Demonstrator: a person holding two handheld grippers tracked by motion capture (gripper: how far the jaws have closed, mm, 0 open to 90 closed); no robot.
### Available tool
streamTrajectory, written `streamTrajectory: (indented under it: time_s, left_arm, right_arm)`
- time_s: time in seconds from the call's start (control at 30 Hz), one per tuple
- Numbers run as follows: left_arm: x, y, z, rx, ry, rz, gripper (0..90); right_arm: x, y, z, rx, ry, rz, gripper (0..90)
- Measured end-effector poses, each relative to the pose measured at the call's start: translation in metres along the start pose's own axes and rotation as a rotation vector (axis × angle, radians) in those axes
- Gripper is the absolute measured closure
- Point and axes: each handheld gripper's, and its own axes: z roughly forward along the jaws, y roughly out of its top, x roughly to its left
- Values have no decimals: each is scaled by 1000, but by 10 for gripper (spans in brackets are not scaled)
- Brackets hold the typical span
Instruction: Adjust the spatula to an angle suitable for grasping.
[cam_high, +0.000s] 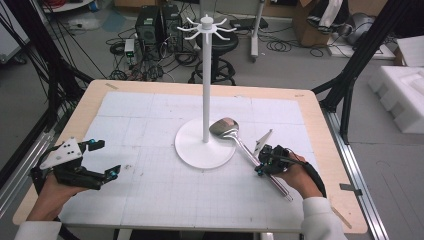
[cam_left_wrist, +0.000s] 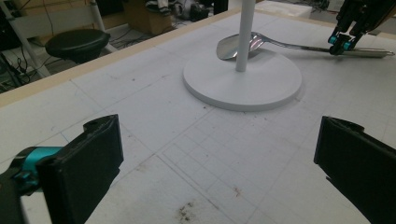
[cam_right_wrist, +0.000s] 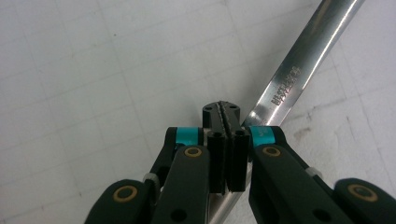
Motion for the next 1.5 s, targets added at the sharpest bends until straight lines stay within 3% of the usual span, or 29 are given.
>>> streamTrajectory:
  time_s: [0.53,0.73,0.97,1.03,1.1,1.13,1.17,1.3,1.37,1.5]
  left_arm:
    - [0,0,-1,1,1,-4,18]
    - [0,0,-1,-2,1,-5,18]
    - [0,1,-1,-2,-1,-2,18]
    - [-1,1,-1,-5,-2,-1,18]
    - [-1,2,-1,-4,-3,1,18]
    - [-1,2,-1,-4,-2,3,18]
    - [-1,2,-1,-5,-2,1,18]
    - [-1,2,-2,-9,-2,0,18]
    - [-1,2,-2,-10,-1,1,18]
    - [-1,3,-3,-13,0,1,18]
  right_arm:
    - [-5,-9,-5,6,-16,31,896]
    - [-5,-13,-14,-58,-8,71,869]
    - [-5,-13,-30,-144,-33,142,657]
    - [-3,-12,-35,-168,-71,159,488]
    - [-5,-10,-41,-193,-120,215,335]
    - [-6,-8,-46,-229,-178,238,199]
    - [-6,-8,-46,-229,-178,238,199]
    - [-9,-6,-57,-302,-244,309,7]
    - [-11,-6,-61,-316,-256,341,3]
    - [-11,-1,-63,-299,-277,358,3]
